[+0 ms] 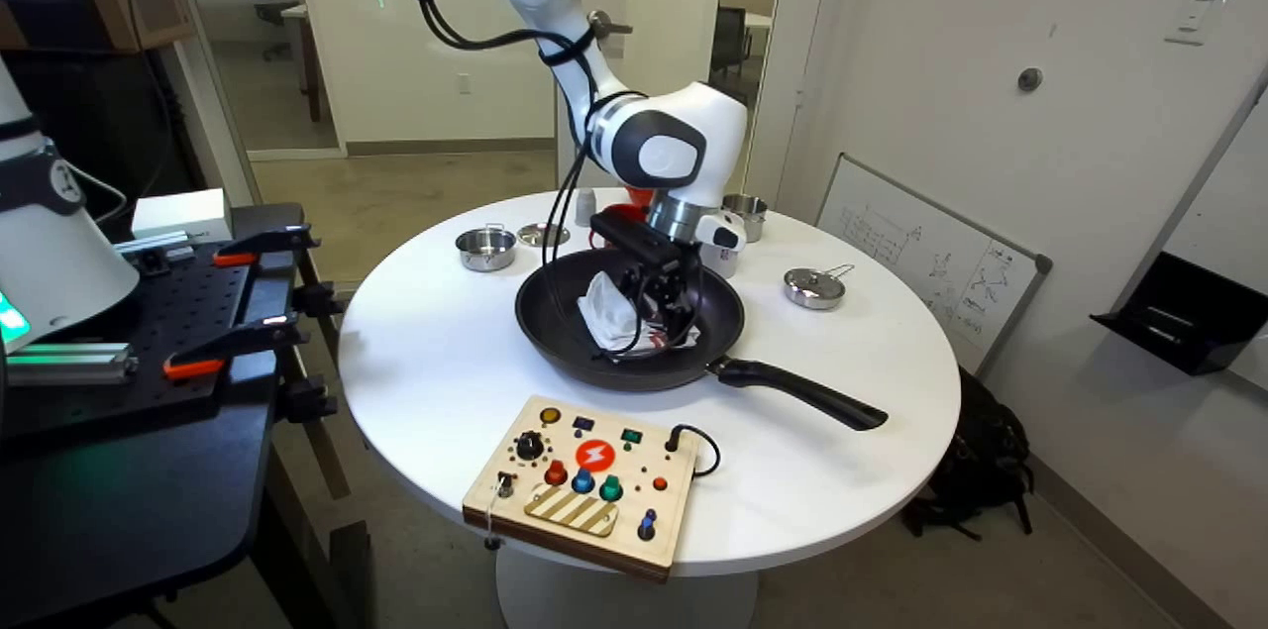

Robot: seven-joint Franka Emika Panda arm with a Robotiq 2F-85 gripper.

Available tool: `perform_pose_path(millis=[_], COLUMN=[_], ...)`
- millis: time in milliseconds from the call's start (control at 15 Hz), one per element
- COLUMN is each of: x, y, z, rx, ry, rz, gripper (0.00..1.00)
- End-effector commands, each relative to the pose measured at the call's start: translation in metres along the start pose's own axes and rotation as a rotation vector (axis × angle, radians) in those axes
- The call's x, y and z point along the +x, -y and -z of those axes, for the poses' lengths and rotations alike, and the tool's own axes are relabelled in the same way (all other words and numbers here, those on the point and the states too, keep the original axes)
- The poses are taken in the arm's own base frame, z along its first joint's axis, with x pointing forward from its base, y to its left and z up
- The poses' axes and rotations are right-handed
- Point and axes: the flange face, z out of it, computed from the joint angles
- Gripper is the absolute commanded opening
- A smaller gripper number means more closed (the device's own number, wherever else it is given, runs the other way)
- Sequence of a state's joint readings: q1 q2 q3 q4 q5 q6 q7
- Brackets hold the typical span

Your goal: Use the towel to wipe the inside of the pan

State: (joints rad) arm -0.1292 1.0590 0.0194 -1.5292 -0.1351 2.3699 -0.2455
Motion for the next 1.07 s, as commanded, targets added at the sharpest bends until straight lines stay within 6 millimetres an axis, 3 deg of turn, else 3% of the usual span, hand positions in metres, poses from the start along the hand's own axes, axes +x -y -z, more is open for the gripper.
perform_pose_path(millis=[0,533,933,1000], x=[-0.006,-0.03,-0.041,-0.042], y=[-0.002,0.014,0.033,0.035], z=[-0.004,0.008,0.013,0.012], rx=[0.032,0.032,0.013,0.013], ry=[0.04,0.069,0.083,0.089], rz=[-0.02,-0.013,0.021,0.028], gripper=[0.4,0.99,1.0,0.75])
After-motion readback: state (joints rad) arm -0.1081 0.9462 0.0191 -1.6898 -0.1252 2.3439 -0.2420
